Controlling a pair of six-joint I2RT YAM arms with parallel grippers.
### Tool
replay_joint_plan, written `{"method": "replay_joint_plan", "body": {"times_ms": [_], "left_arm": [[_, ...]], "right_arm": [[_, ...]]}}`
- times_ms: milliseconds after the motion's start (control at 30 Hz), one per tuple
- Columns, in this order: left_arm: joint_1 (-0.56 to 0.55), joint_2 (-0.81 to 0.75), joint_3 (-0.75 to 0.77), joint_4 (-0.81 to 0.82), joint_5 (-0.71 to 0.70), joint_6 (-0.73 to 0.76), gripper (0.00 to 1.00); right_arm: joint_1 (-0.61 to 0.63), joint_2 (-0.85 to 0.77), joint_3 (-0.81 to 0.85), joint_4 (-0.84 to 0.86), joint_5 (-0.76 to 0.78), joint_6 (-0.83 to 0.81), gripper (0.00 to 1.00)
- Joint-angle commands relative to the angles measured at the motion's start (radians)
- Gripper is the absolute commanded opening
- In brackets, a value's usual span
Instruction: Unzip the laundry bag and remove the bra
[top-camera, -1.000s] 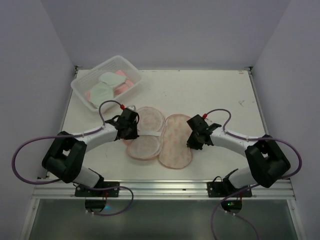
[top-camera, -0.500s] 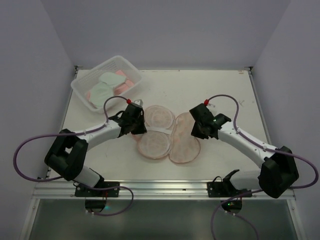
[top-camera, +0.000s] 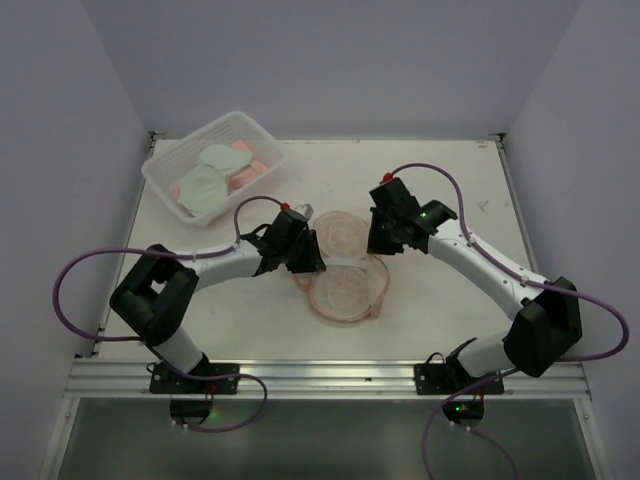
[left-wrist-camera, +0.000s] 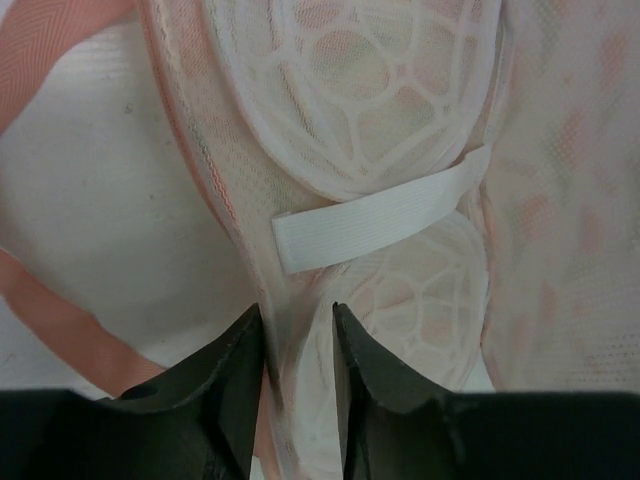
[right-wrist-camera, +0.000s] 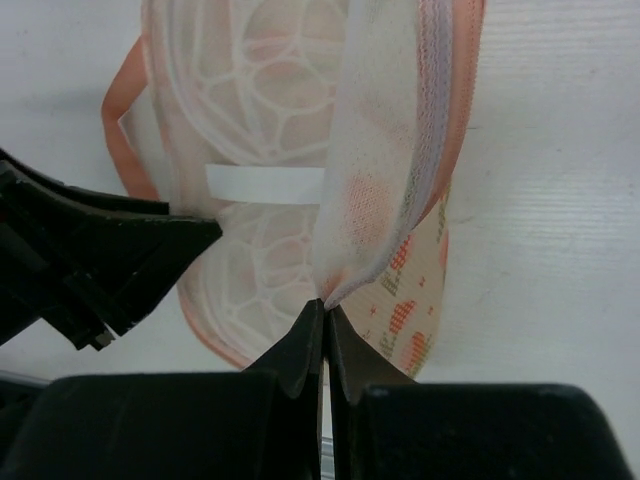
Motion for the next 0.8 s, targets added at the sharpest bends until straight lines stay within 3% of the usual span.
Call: {"method": "replay_joint_plan", "body": {"times_ms": [0, 200, 367, 567, 767], "left_arm": [[0.002, -0.054, -0.034, 0.053, 0.017, -0.017, 0.37], [0.041, -0.196, -0.111, 0.021, -0.013, -0.003, 0.71], [0.115, -0.315, -0.180, -0.014, -0.023, 0.013, 0.86], [0.138, -0.406, -0.263, -0.027, -0.031, 0.022, 0.78], [0.140, -0.349, -0.352, 0.085, 0.014, 0.006, 0.61]], "right_arm": [[0.001, 0.021, 0.034, 0.088, -0.177, -0.031, 0.00], [0.009, 0.078, 0.037, 0.194, -0.305, -0.028, 0.00], [0.026, 0.147, 0.040, 0.266, -0.380, -0.002, 0.00], [0.053, 0.253, 0.055, 0.366, -0.435, 0.038, 0.00], [0.061, 0.322, 0.060, 0.440, -0.455, 0.074, 0.00]]}}
